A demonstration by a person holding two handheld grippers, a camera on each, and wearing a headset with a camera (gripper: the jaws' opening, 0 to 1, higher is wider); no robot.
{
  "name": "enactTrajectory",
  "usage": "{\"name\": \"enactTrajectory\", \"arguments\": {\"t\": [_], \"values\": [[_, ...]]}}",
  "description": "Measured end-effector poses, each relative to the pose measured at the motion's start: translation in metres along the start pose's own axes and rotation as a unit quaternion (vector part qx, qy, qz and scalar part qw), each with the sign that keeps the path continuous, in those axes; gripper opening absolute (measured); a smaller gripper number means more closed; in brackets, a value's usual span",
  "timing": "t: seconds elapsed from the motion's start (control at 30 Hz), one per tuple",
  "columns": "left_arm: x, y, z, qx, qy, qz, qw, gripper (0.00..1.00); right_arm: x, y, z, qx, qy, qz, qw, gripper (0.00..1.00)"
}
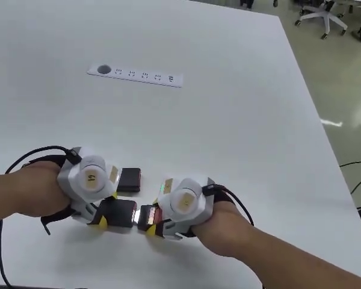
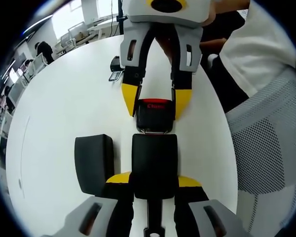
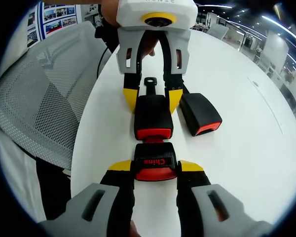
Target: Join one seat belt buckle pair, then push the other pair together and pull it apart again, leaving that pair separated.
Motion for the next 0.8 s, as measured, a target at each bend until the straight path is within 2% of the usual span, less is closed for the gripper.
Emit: {"name": "enactTrajectory", "arguments": {"t": [0.1,0.5,0.57,0.8], "values": [[-0.0002,-0.0002,-0.0007,0.001,0.003,-0.001,1.0000,0.30,0.0021,0.0042,-0.0011,0.000,0.000,0.000,1.0000,0.30],[0.0002,-0.0009,-0.0012,0.005,0.001,0.001,1.0000,0.31,0.0006,0.0015,-0.0006,0.000,0.000,-0.001,1.0000,0.30],[0.0002,-0.0011,-0.0005,0.003,-0.001,0.001,1.0000,0.31,-0.0009,-0.0025,0.0011,0.001,0.006,0.002,1.0000,0.31],[0.0021,-0.0027,0.0055,-0.013,-0.006,0.002,0.9999,0.32,0.0006,-0.0005,0.0010,0.002,0.004,0.011,0.9999,0.32]]}}
Point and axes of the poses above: the centre of the closed fingertips' face, and the gripper's own axes: y roughly forward along the fingers, x roughly to its right, z roughly out of its top, the point moved 9 cm from there along -y, roughly backward along the fingers, and after that the axes turned 14 degrees about y, right-handed, at the moved point
